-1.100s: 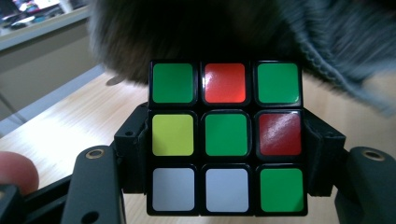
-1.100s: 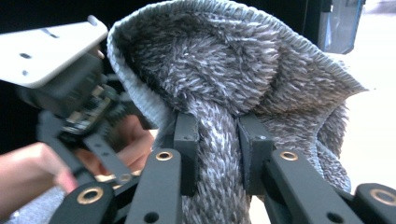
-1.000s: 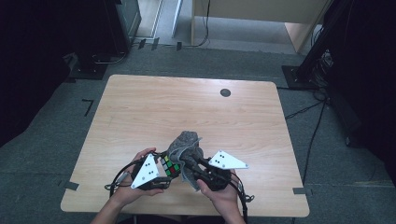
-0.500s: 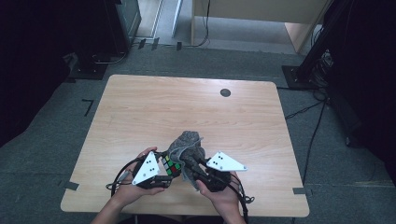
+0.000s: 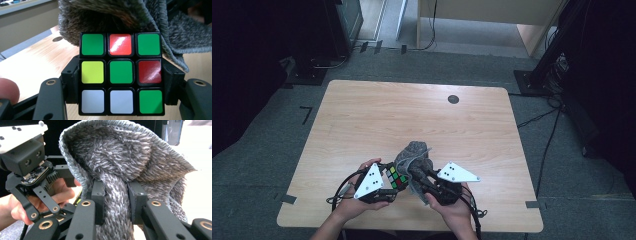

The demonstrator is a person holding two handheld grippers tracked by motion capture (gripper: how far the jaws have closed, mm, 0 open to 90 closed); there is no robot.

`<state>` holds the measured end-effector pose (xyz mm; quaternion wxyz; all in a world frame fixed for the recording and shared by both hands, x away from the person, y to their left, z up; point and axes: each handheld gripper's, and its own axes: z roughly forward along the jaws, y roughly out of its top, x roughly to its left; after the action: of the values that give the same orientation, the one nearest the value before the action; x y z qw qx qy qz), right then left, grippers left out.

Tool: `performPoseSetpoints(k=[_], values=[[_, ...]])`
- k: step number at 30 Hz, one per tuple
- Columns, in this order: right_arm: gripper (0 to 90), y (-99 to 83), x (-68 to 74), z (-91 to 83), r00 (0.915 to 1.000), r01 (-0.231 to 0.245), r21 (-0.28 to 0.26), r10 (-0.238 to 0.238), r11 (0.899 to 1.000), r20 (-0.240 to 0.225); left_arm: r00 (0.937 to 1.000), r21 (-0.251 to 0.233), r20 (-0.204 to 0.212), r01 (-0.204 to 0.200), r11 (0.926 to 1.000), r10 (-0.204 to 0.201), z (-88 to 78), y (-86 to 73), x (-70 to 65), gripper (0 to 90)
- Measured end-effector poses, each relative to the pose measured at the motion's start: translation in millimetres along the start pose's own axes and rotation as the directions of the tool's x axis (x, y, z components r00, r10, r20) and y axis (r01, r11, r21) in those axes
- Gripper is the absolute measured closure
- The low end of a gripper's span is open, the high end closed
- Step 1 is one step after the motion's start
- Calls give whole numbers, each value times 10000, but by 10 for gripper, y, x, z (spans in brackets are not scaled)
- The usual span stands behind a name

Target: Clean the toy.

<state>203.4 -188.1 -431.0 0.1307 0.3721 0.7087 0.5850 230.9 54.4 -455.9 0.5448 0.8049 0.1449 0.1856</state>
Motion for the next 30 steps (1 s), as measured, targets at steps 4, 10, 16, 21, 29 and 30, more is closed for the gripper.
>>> performPoseSetpoints(k=[4,10,16,21,29,30], values=[[721,-78,-121,9,9990,-323,294,313,9990,327,9998,125,-68,178,9998,-177,16,-20,22,345],[718,-37,-54,-55,9989,-389,-48,390,9992,251,9998,168,-48,173,9997,-172,58,-33,8,345],[709,-58,-38,-26,9988,-260,47,258,9997,405,9998,-52,91,197,9998,-196,48,-14,-17,345],[713,-138,-222,-38,9911,-834,351,792,9959,1074,9980,-124,105,632,9979,-630,35,-28,45,344],[710,-8,-9,-44,9986,-534,-78,534,9985,45,9983,-79,245,532,9986,-530,60,-38,5,344],[710,-15,-17,-37,9989,-458,-32,458,9989,132,9980,-123,314,548,9984,-544,50,-28,1,344]])
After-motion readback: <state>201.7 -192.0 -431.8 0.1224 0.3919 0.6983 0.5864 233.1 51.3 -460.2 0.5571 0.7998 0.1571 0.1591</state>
